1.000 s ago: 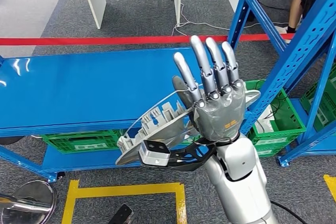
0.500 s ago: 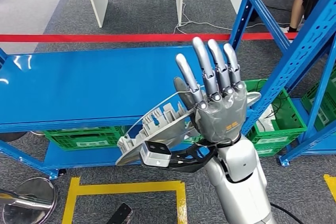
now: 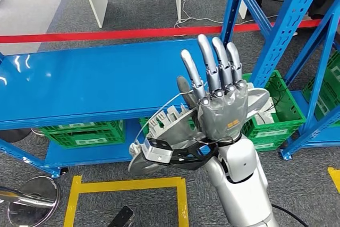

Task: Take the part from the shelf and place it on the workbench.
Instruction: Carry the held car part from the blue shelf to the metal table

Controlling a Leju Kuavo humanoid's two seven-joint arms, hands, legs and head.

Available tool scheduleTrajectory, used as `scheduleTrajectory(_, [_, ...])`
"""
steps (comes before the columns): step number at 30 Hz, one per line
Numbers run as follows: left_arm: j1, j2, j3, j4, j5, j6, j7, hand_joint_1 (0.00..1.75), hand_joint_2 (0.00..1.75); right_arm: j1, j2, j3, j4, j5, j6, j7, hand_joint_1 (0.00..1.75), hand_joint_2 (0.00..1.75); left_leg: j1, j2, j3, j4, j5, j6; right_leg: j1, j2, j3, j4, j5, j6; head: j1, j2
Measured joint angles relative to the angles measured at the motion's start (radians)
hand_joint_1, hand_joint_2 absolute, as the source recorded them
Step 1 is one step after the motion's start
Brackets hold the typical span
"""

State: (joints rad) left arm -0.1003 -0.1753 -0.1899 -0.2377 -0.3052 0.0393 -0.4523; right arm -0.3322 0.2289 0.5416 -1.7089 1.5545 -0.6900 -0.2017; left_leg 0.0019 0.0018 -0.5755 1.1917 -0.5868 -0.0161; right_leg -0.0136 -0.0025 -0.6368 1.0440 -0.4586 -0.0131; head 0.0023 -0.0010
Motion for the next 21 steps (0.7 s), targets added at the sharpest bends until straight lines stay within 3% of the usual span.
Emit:
scheduleTrajectory(2, [-0.005,0.0,-0.002,-0.001,0.0,0.001,0.0,0.0,0.0,-0.003,0.0,0.001,0.001,0.0,0.0,0.008,0.0,1.75,-0.003,-0.002,0.076,-0.132,0.037,0.01,0.002,0.0,-0.007,0.0,0.012,0.008,0.001,0.0])
scheduleTrajectory(3, [-0.007,0.0,-0.002,-0.001,0.0,0.002,0.001,0.0,0.0,-0.006,0.0,0.002,0.001,0.0,0.0,0.011,0.0,1.75,-0.006,-0.003,0.097,-0.173,0.041,0.013,0.003,0.0,-0.01,-0.002,0.019,0.013,0.001,0.0])
scheduleTrajectory(6, [-0.009,0.001,-0.003,-0.001,0.0,0.004,0.005,0.0,0.0,-0.013,-0.002,0.004,0.002,0.0,0.0,0.016,0.0,1.75,-0.009,-0.002,0.093,-0.2,0.055,0.025,0.001,0.0,-0.019,-0.011,0.04,0.03,0.001,0.0])
scheduleTrajectory(7, [-0.009,0.001,-0.003,-0.001,0.0,0.006,0.007,0.0,0.0,-0.014,-0.004,0.005,0.002,0.0,0.0,0.016,0.0,1.75,-0.007,0.0,0.085,-0.206,0.067,0.032,0.002,0.001,-0.027,-0.008,0.03,0.036,0.002,0.0])
scheduleTrajectory(9, [-0.011,0.0,-0.004,-0.002,0.0,0.007,0.01,0.0,0.0,-0.016,-0.01,0.005,0.003,0.0,-0.001,0.015,0.0,1.75,-0.002,0.004,0.063,-0.215,0.094,0.045,0.003,0.004,-0.052,0.05,-0.044,0.043,0.007,0.0])
scheduleTrajectory(11, [-0.011,0.0,-0.005,-0.002,-0.002,0.009,0.014,0.0,0.0,-0.016,-0.015,0.006,0.004,0.0,-0.001,0.013,0.0,1.75,-0.004,0.006,0.033,-0.212,0.115,0.051,0.003,0.003,-0.078,0.17,-0.132,0.048,0.011,0.0])
scheduleTrajectory(12, [-0.011,0.0,-0.006,-0.002,-0.002,0.01,0.016,0.0,0.0,-0.015,-0.018,0.006,0.005,0.0,-0.001,0.012,0.0,1.75,-0.005,0.006,0.018,-0.208,0.123,0.051,0.003,0.003,-0.084,0.223,-0.148,0.049,0.012,0.0])
scheduleTrajectory(13, [-0.011,0.0,-0.007,-0.002,-0.003,0.011,0.017,0.0,0.0,-0.015,-0.021,0.006,0.006,0.0,-0.001,0.012,0.0,1.75,-0.006,0.007,0.002,-0.203,0.132,0.051,0.003,0.003,-0.078,0.251,-0.141,0.049,0.012,0.0])
scheduleTrajectory(14, [-0.011,0.0,-0.008,-0.002,-0.004,0.012,0.019,0.0,0.0,-0.015,-0.024,0.006,0.007,0.0,-0.001,0.012,0.0,1.75,-0.007,0.008,-0.013,-0.198,0.139,0.051,0.003,0.003,-0.056,0.245,-0.116,0.048,0.012,0.0])
scheduleTrajectory(16, [-0.011,0.0,-0.011,-0.002,-0.006,0.013,0.02,0.0,0.0,-0.015,-0.028,0.006,0.009,0.0,-0.001,0.011,0.0,1.75,-0.008,0.008,-0.038,-0.187,0.15,0.047,0.004,0.003,0.027,0.145,-0.069,0.041,0.012,0.0])
scheduleTrajectory(18, [-0.012,0.0,-0.012,-0.003,-0.007,0.014,0.021,0.0,0.0,-0.017,-0.029,0.006,0.008,0.0,-0.001,0.011,0.0,1.75,-0.011,0.007,-0.055,-0.176,0.161,0.039,0.007,0.003,0.115,0.018,-0.075,0.034,0.012,0.0])
scheduleTrajectory(19, [-0.013,-0.001,-0.014,-0.003,-0.007,0.014,0.021,0.0,0.0,-0.018,-0.029,0.006,0.008,0.0,-0.001,0.01,0.0,1.75,-0.011,0.007,-0.061,-0.173,0.169,0.033,0.01,0.004,0.138,-0.02,-0.087,0.032,0.012,0.0])
scheduleTrajectory(21, [-0.013,0.0,-0.016,-0.003,-0.008,0.015,0.021,0.0,0.0,-0.018,-0.03,0.006,0.008,0.0,-0.002,0.01,0.0,1.75,-0.011,0.006,-0.072,-0.171,0.184,0.024,0.009,0.004,0.141,-0.042,-0.087,0.028,0.012,0.0])
